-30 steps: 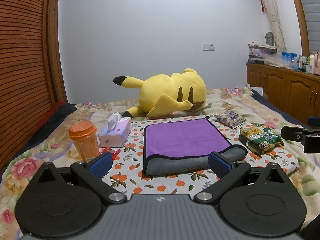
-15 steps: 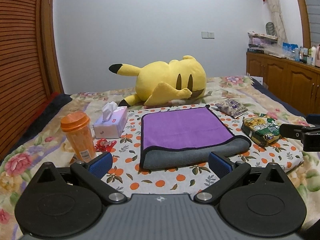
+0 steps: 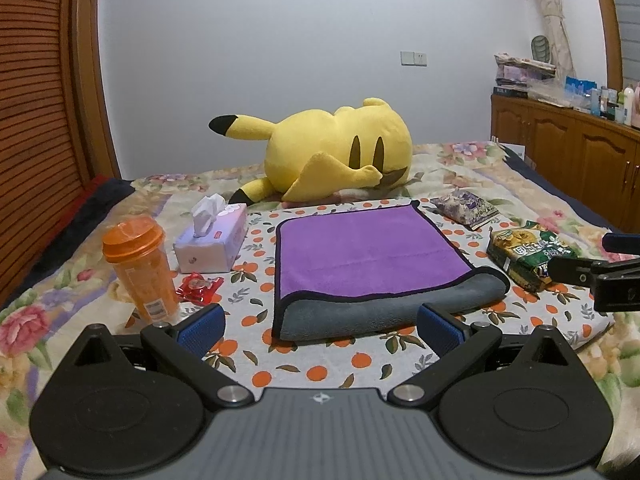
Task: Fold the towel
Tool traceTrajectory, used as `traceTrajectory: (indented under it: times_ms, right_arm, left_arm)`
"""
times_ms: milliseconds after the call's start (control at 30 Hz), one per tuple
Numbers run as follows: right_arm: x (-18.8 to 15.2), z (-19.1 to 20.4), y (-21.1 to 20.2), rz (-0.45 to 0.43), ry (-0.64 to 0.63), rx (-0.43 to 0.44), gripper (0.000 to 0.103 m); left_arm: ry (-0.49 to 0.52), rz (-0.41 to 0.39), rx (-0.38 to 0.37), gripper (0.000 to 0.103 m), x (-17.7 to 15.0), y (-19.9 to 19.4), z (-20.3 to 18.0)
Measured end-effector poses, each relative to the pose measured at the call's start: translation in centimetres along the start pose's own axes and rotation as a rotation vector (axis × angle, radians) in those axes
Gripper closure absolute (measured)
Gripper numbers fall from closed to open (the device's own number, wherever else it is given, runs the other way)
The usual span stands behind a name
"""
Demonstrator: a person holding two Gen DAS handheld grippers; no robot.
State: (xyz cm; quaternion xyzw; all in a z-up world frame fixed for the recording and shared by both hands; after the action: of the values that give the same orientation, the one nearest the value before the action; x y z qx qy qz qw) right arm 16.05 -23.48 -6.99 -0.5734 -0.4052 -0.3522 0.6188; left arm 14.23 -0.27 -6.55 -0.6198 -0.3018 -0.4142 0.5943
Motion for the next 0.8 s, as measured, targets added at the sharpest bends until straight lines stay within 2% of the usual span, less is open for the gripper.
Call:
traceTrajectory:
  times_ms: [800]
  right_arm:
    - [0.4,1.1,5.3,0.065,-0.068,0.026,0.000]
  left_arm:
    - [-0.004,0.072,-0.021,0.000,0.5,5.4,1.3]
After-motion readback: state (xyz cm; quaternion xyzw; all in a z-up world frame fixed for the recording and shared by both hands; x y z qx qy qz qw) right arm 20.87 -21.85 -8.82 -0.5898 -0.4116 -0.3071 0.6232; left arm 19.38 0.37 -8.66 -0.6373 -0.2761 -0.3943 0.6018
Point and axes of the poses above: each gripper's, at about its wrist camera, not at the fingertips, and y roughly the way its jaws point, z to its left, x to its top, the point moved 8 cm from there along y, roughly the way its jaws point, and after that the axes turned 5 degrees about -x, right-handed, at the moved point
